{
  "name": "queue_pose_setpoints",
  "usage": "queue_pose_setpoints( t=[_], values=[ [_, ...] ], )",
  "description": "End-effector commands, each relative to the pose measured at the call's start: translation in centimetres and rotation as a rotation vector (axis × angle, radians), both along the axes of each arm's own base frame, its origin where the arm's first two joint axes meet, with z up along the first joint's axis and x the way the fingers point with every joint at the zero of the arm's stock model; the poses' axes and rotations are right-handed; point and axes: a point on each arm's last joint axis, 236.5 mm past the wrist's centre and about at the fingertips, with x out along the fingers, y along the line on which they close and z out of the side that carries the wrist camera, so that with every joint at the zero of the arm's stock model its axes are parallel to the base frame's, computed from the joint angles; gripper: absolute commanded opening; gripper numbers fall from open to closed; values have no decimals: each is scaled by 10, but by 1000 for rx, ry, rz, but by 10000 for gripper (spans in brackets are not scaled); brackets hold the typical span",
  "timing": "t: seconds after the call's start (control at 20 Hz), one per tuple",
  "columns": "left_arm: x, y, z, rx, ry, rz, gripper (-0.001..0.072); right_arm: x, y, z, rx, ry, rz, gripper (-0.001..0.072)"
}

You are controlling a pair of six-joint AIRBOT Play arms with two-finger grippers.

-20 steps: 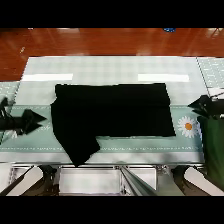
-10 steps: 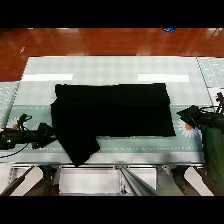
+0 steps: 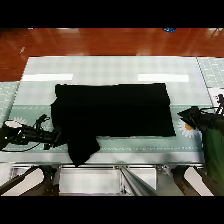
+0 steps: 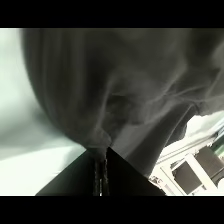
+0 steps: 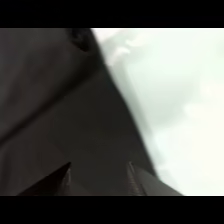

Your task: Fold the shirts.

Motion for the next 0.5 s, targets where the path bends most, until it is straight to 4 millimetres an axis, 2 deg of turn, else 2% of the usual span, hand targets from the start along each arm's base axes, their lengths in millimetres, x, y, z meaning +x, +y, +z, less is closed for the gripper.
queue_pose_setpoints(
  t=[0.0,0.05,0.15,0.25,0.45],
  values=[
    [0,-1,-7,25,-15,-37,29,-40,-12,-24,-72,191,22,408],
    [1,-1,-7,26,-16,-37,29,-54,-10,-29,-67,250,51,408],
    [1,-1,-6,26,-17,-38,29,-72,8,-32,19,329,117,408],
    [1,-1,-6,26,-17,-37,29,-75,19,-35,87,356,139,408],
    [1,-1,-6,24,-16,-39,29,-78,19,-49,117,406,138,408]
  ],
)
